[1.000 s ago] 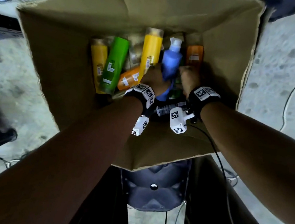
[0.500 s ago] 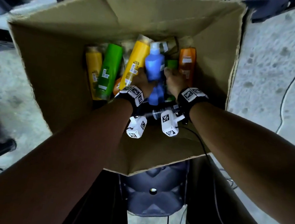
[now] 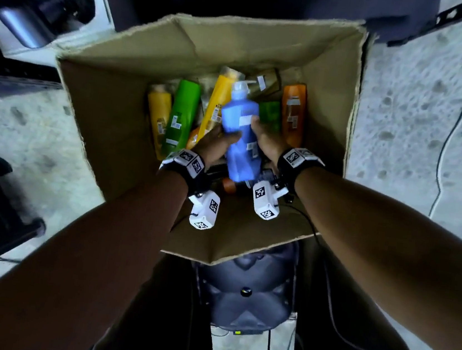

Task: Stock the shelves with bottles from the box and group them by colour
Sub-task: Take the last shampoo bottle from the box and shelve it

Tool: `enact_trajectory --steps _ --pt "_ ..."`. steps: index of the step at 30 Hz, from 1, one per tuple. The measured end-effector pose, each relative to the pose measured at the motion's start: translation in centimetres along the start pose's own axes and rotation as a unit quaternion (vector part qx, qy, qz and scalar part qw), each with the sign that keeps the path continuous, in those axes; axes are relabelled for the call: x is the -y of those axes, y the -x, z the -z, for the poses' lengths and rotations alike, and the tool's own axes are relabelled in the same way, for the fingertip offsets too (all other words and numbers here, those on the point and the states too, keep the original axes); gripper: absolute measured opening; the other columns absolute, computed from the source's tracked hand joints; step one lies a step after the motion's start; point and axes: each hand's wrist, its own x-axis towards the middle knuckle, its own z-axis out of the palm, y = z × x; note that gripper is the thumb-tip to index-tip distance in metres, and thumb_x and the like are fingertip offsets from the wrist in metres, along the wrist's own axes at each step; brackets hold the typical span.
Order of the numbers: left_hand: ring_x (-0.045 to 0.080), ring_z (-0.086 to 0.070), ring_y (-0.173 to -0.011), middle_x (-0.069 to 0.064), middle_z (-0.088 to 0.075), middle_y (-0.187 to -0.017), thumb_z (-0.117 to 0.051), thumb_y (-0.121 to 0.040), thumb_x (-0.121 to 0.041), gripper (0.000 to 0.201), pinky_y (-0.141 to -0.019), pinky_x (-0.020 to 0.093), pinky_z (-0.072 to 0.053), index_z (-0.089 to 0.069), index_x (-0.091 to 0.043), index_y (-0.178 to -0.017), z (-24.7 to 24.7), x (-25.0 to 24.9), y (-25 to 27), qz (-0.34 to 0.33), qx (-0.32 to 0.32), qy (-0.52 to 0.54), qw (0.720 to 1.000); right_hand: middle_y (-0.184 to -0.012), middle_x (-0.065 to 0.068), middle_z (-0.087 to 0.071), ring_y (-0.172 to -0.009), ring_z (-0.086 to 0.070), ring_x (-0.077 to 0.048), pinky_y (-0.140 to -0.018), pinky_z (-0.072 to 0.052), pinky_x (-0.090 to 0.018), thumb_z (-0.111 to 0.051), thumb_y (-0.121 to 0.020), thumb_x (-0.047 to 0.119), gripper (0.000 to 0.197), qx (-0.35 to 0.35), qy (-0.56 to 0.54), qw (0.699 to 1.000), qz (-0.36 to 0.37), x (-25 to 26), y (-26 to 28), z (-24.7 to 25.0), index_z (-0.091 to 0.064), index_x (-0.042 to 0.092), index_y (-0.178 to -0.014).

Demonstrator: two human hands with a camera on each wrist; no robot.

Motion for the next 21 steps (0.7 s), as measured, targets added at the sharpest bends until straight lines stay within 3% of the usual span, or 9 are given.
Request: enact_trajectory --steps 1,4,5,8,9,12,16,18,21 --pt "0.009 -0.072 -0.081 0.010 -0.064 -0.125 -0.052 -0.105 -0.014 0.038 -0.065 0.023 -0.059 -0.049 -0.010 -0.143 -0.1 -0.1 0.8 0.006 0.002 0.011 1.000 -0.130 -0.019 -0.064 -0.117 -0.062 -0.035 -0.101 -0.049 -0.047 -0.039 -0.106 0.047 0.054 0.013 -0.007 1.000 0.002 0.0 0.8 -0.1 -0.062 0.004 -0.129" --pt "0.031 -0.067 -0.113 0.020 -0.061 -0.135 -0.050 -0.106 -0.019 0.040 -0.096 0.046 -0.056 -0.048 -0.005 -0.144 -0.5 -0.5 3.5 0.011 -0.003 0.034 0.999 -0.116 -0.012 -0.069 -0.104 -0.066 -0.028 -0.090 -0.053 -0.041 -0.045 -0.103 0.051 0.044 0.022 -0.011 1.000 0.004 0.1 3.4 -0.1 -0.067 0.015 -0.116" --pt "0.034 -0.065 -0.117 0.020 -0.061 -0.136 -0.051 -0.106 -0.021 0.041 -0.098 0.048 -0.054 -0.048 -0.006 -0.144 -0.5 -0.9 4.8 0.014 -0.007 0.029 0.999 -0.117 -0.010 -0.070 -0.102 -0.068 -0.025 -0.087 -0.055 -0.038 -0.045 -0.102 0.054 0.045 0.030 -0.008 1.000 -0.001 0.5 4.8 0.1 -0.067 0.018 -0.117" --pt "0.029 -0.069 -0.106 0.013 -0.064 -0.133 -0.053 -0.105 -0.027 0.043 -0.087 0.040 -0.059 -0.048 -0.012 -0.145 -0.6 -0.6 6.4 0.028 -0.016 0.017 0.999 -0.115 -0.007 -0.071 -0.085 -0.070 -0.012 -0.064 -0.052 -0.023 -0.045 -0.103 0.052 0.037 0.049 -0.049 0.998 -0.007 0.1 6.6 0.0 -0.067 0.022 -0.105" --pt "0.030 -0.068 -0.109 0.013 -0.064 -0.134 -0.054 -0.105 -0.029 0.044 -0.091 0.042 -0.059 -0.047 -0.013 -0.145 -0.6 -0.9 7.2 0.026 -0.016 0.001 1.000 -0.113 -0.007 -0.072 -0.083 -0.070 -0.010 -0.062 -0.052 -0.022 -0.045 -0.104 0.049 0.036 0.056 -0.066 0.996 -0.005 0.3 7.6 0.0 -0.067 0.020 -0.106" --pt "0.032 -0.065 -0.119 0.013 -0.064 -0.135 -0.055 -0.103 -0.035 0.046 -0.103 0.052 -0.051 -0.048 -0.018 -0.146 -0.6 -1.7 9.8 0.023 -0.008 -0.055 0.998 -0.105 -0.003 -0.073 -0.079 -0.073 -0.009 -0.060 -0.056 -0.022 -0.044 -0.106 0.041 0.033 0.072 -0.132 0.989 -0.009 0.9 10.7 0.1 -0.063 0.017 -0.119" --pt "0.033 -0.065 -0.118 0.012 -0.067 -0.131 -0.058 -0.102 -0.036 0.042 -0.103 0.053 -0.051 -0.055 -0.017 -0.140 -0.6 -2.9 13.6 0.016 -0.027 -0.079 0.996 -0.103 0.007 -0.071 -0.089 -0.070 -0.010 -0.067 -0.053 -0.032 -0.046 -0.103 0.050 0.033 0.070 -0.122 0.989 -0.044 1.7 14.7 0.1 -0.064 0.024 -0.110" --pt "0.033 -0.064 -0.120 0.013 -0.066 -0.132 -0.059 -0.102 -0.035 0.042 -0.104 0.052 -0.050 -0.056 -0.016 -0.139 -0.8 -3.5 15.2 0.010 -0.030 -0.085 0.996 -0.101 0.012 -0.072 -0.091 -0.068 -0.009 -0.068 -0.050 -0.032 -0.047 -0.102 0.054 0.032 0.061 -0.120 0.990 -0.052 1.9 16.4 0.3 -0.065 0.027 -0.107" --pt "0.035 -0.064 -0.120 0.015 -0.066 -0.130 -0.060 -0.102 -0.031 0.036 -0.105 0.052 -0.049 -0.059 -0.015 -0.134 -1.4 -4.3 17.6 -0.003 -0.030 -0.085 0.996 -0.105 0.013 -0.073 -0.090 -0.071 -0.005 -0.066 -0.052 -0.028 -0.047 -0.101 0.056 0.035 0.052 -0.126 0.989 -0.050 2.4 19.2 0.4 -0.064 0.028 -0.114"
